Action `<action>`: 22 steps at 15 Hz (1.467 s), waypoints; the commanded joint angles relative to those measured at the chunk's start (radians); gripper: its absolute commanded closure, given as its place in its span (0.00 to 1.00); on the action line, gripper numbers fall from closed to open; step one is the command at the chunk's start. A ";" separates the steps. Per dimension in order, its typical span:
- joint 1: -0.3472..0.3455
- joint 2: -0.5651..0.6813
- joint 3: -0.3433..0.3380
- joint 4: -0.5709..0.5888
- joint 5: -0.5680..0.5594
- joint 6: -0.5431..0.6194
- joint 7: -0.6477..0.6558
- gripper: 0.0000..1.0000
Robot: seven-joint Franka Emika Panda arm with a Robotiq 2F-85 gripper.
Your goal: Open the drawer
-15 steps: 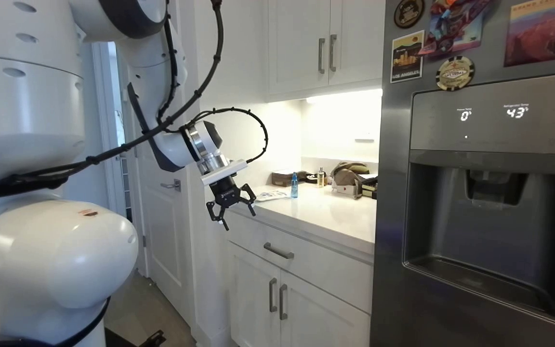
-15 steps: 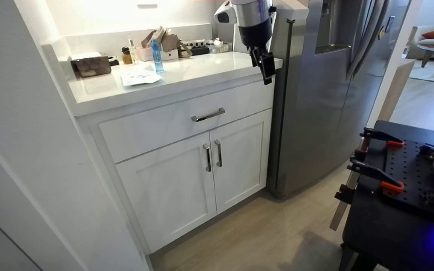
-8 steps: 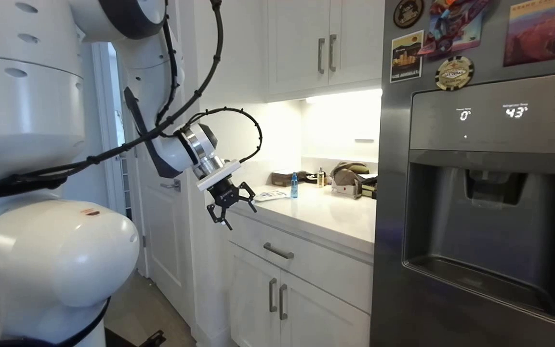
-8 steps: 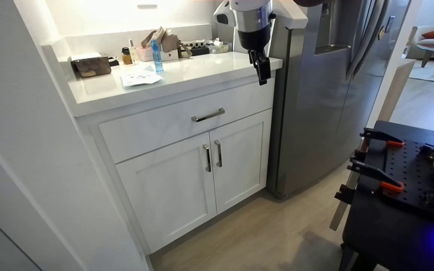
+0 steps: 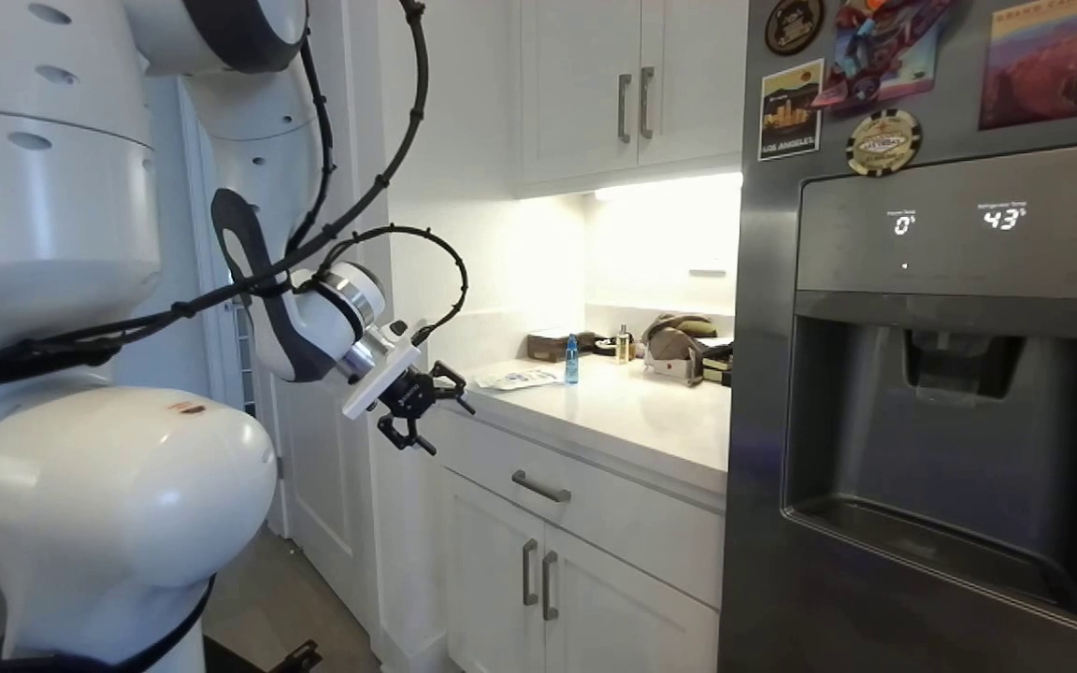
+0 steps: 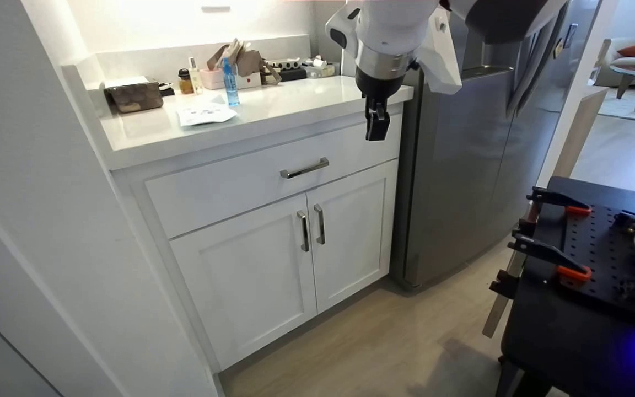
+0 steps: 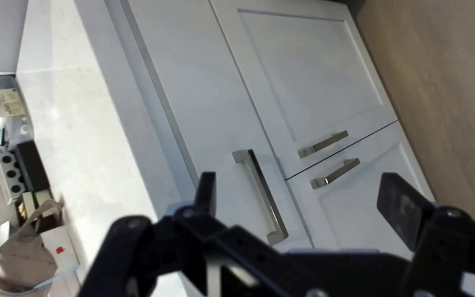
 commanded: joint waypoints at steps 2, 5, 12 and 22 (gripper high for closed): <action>0.011 -0.031 0.011 -0.039 -0.170 -0.009 0.116 0.00; 0.006 0.167 0.002 0.056 -0.345 0.000 0.211 0.00; 0.008 0.522 -0.005 0.252 -0.643 -0.089 0.406 0.00; 0.054 0.712 0.007 0.425 -0.744 -0.367 0.571 0.00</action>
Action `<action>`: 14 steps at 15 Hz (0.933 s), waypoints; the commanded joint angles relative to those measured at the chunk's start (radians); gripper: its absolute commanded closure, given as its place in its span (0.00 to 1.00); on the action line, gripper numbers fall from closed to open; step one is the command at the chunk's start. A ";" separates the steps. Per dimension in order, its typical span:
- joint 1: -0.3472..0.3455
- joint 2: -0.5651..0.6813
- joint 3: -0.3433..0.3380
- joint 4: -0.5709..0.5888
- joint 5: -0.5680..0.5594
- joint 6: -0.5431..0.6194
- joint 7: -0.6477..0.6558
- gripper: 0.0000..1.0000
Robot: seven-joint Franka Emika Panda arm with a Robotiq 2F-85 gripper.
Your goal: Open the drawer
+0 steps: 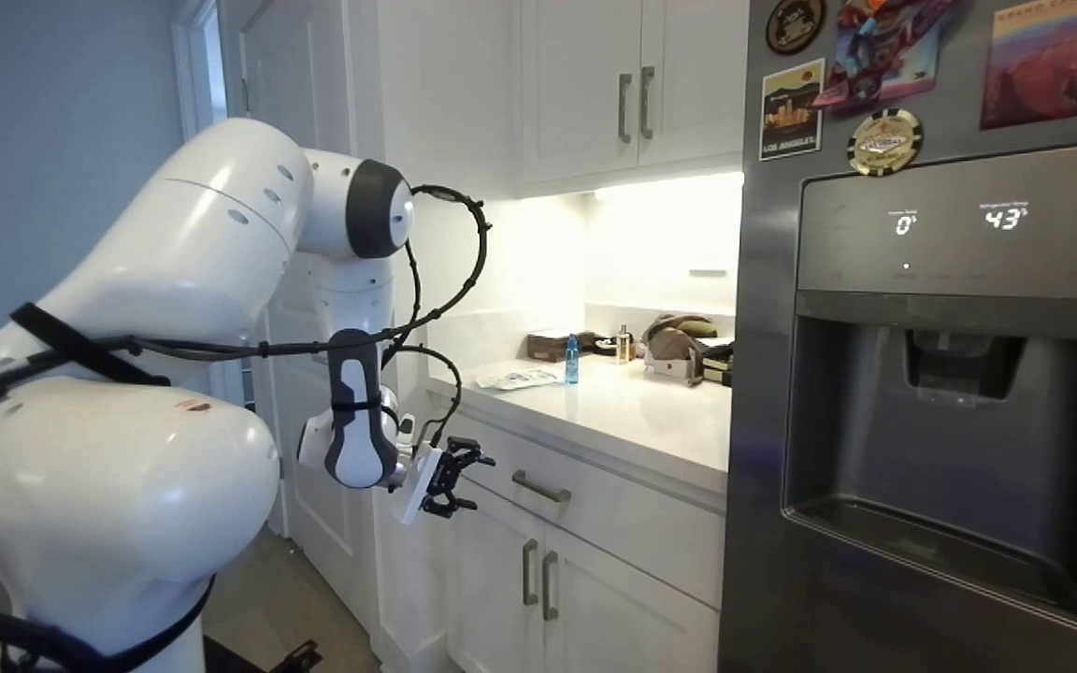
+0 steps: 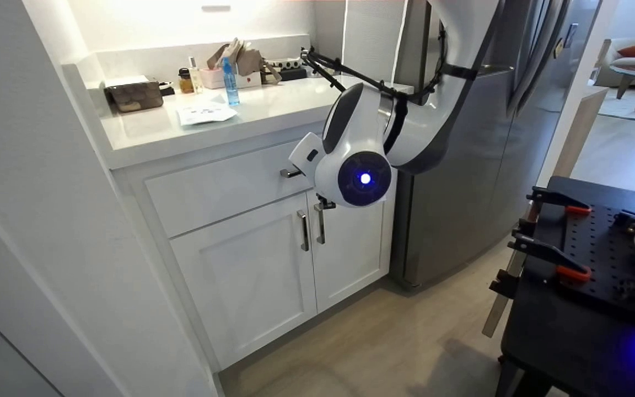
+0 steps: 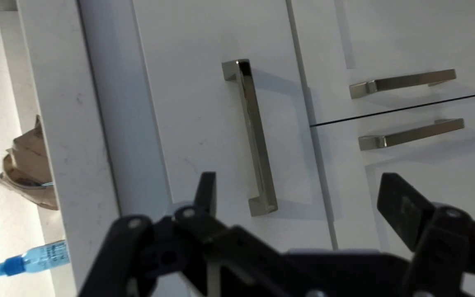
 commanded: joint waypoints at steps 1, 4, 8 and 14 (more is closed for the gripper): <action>0.020 0.041 0.006 0.031 -0.034 -0.114 0.064 0.00; 0.023 0.055 0.010 0.024 -0.036 -0.179 0.095 0.00; 0.001 0.144 -0.006 0.151 -0.069 -0.172 0.064 0.00; 0.004 0.269 -0.020 0.318 -0.110 -0.174 0.028 0.00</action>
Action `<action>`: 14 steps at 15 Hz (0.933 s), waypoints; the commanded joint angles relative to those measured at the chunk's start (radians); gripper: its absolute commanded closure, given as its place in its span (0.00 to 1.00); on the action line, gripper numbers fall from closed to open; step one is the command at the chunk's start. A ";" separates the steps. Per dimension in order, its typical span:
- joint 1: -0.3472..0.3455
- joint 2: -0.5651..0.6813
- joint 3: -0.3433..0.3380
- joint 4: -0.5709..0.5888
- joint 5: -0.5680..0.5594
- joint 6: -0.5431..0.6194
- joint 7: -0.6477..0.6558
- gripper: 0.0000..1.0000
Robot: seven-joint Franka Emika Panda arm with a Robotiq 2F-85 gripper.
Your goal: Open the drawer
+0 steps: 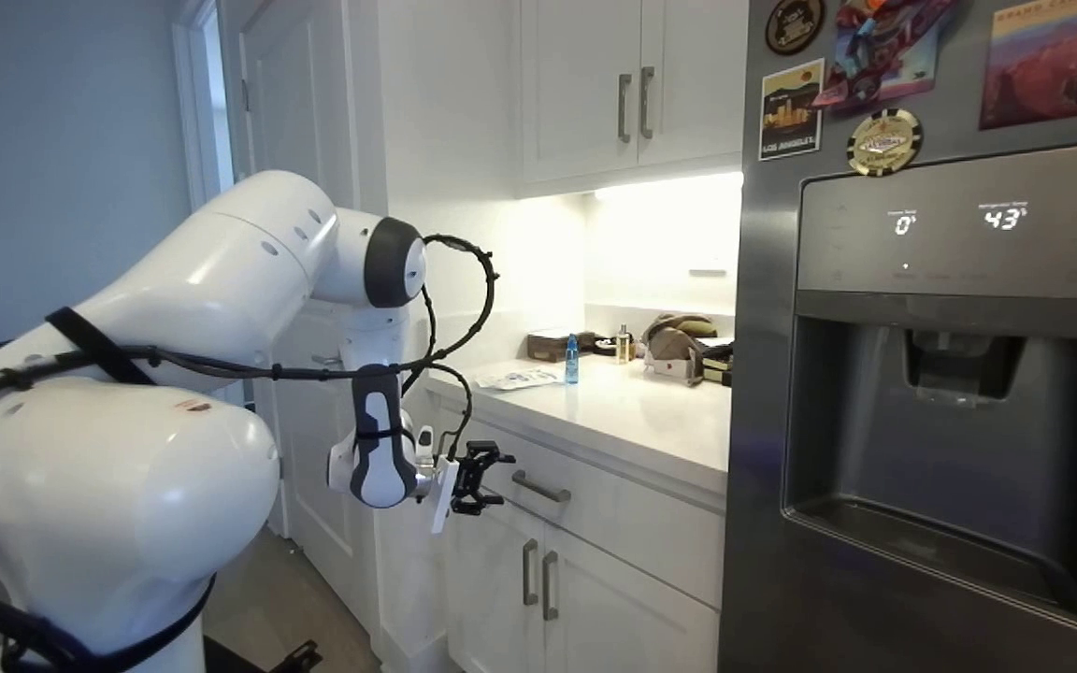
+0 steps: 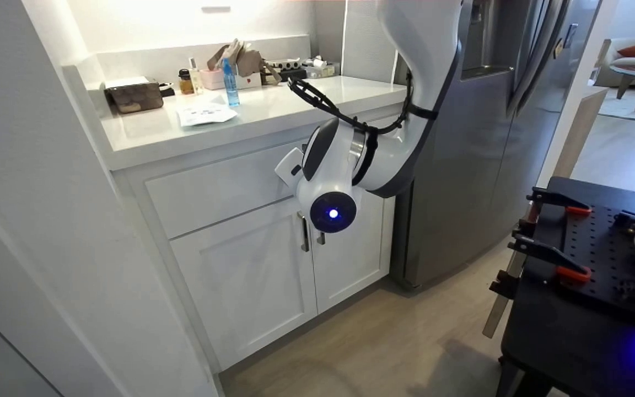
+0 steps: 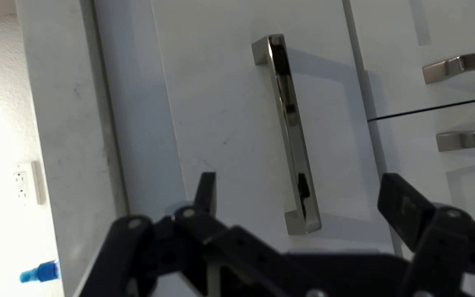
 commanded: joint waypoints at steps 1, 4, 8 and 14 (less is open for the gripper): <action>0.006 0.088 -0.002 0.121 -0.026 -0.024 -0.035 0.00; 0.007 0.135 -0.010 0.189 -0.032 -0.034 -0.038 0.00; 0.006 0.183 -0.027 0.262 -0.028 -0.044 -0.057 0.00; 0.012 0.235 -0.049 0.351 -0.029 -0.055 -0.066 0.48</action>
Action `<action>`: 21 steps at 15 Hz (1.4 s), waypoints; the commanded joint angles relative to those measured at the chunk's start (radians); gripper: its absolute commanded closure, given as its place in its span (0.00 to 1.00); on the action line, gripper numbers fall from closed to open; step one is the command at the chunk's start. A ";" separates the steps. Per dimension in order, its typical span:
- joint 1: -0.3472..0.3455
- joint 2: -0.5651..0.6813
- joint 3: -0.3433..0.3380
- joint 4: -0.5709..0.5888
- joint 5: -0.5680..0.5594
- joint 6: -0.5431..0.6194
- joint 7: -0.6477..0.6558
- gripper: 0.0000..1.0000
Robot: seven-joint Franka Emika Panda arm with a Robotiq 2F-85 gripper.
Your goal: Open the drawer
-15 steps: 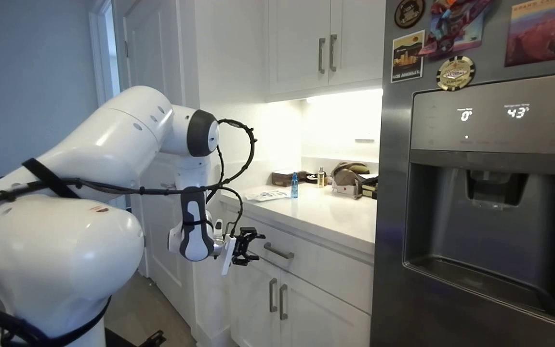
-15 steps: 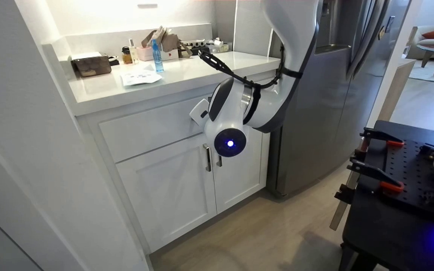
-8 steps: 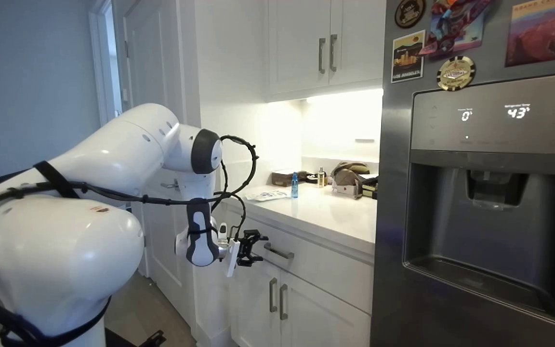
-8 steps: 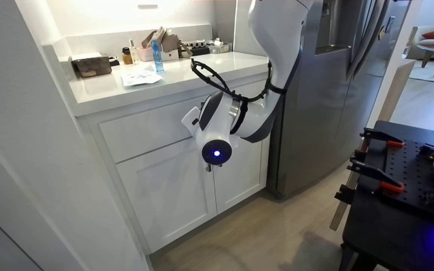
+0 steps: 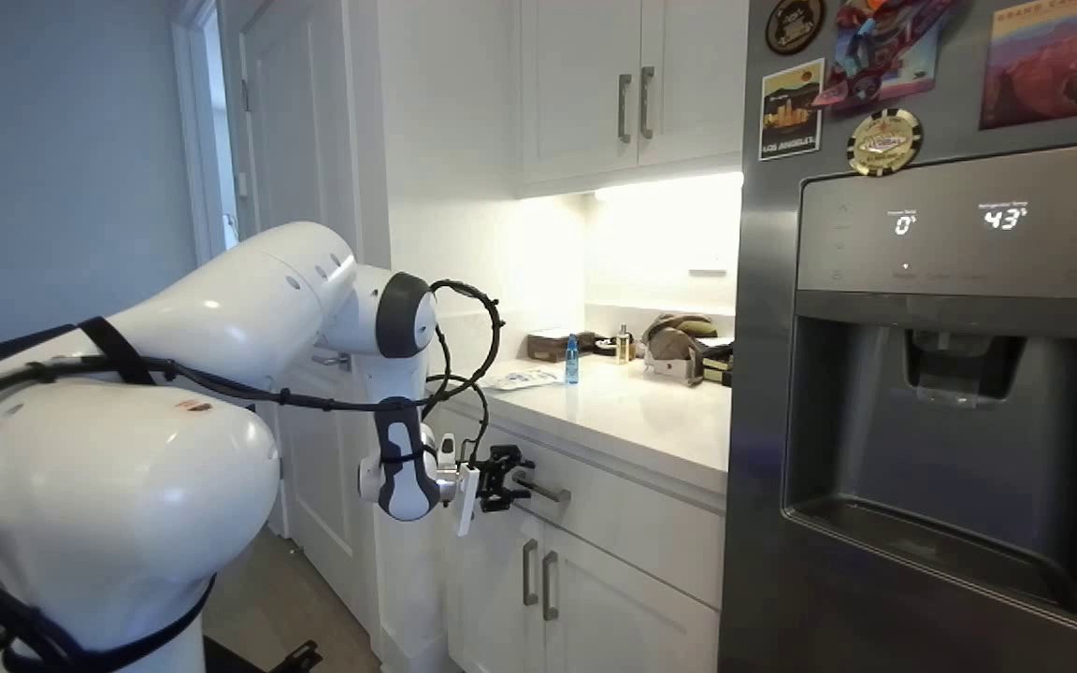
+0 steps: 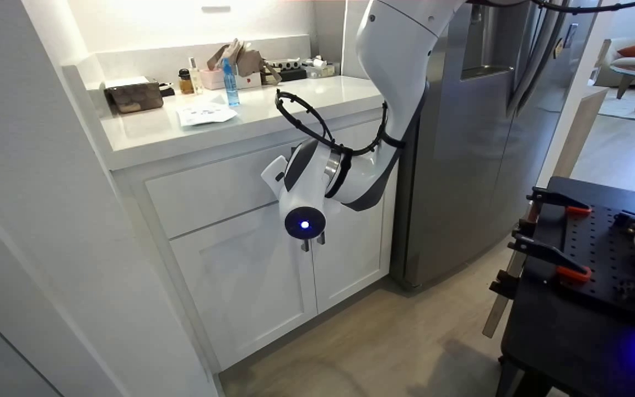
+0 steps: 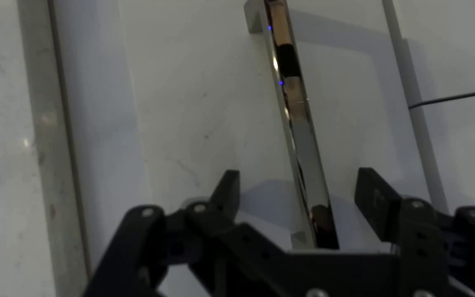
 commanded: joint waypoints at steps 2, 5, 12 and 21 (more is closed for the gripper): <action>0.013 0.047 -0.010 0.073 -0.009 -0.024 -0.032 0.64; 0.018 0.062 -0.010 0.086 -0.008 -0.031 -0.032 0.88; 0.023 0.068 -0.008 0.094 0.006 -0.080 -0.057 0.97; 0.020 0.079 0.001 0.113 0.039 -0.090 -0.066 0.97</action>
